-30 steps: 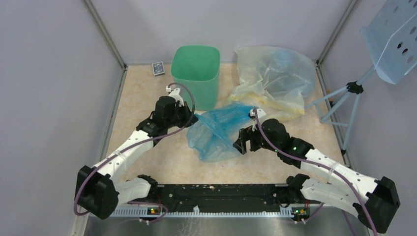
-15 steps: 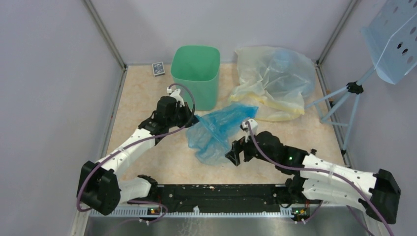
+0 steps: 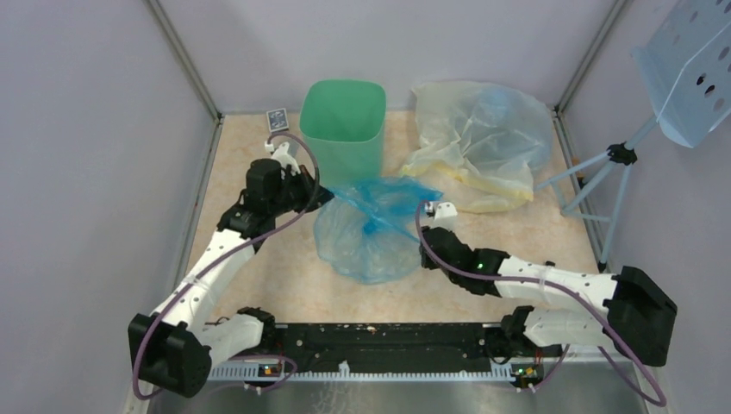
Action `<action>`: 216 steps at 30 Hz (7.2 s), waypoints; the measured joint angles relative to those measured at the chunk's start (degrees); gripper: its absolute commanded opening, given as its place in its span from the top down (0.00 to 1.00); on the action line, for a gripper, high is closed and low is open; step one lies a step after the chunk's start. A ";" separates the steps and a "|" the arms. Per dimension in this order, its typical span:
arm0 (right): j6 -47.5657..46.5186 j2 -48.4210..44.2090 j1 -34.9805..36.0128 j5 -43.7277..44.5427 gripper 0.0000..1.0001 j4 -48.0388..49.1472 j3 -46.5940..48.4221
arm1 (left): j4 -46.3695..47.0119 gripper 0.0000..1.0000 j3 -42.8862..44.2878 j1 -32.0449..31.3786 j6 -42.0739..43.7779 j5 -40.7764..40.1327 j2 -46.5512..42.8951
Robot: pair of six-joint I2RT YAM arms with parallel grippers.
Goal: Put the trash bags into the trash bin
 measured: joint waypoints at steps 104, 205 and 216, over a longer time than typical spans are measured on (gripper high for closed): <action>-34.29 5.60 -1.07 8.28 1.00 45.38 -3.98 | -4.39 1.00 27.36 -17.31 -7.80 16.02 0.55; -12.26 8.13 -12.52 -19.56 1.00 49.33 -8.63 | -6.60 1.00 65.81 -33.35 -7.45 17.97 23.61; -15.45 -8.76 -13.55 -8.74 1.00 35.76 -9.11 | -13.57 1.00 55.52 -33.35 -2.86 13.86 17.14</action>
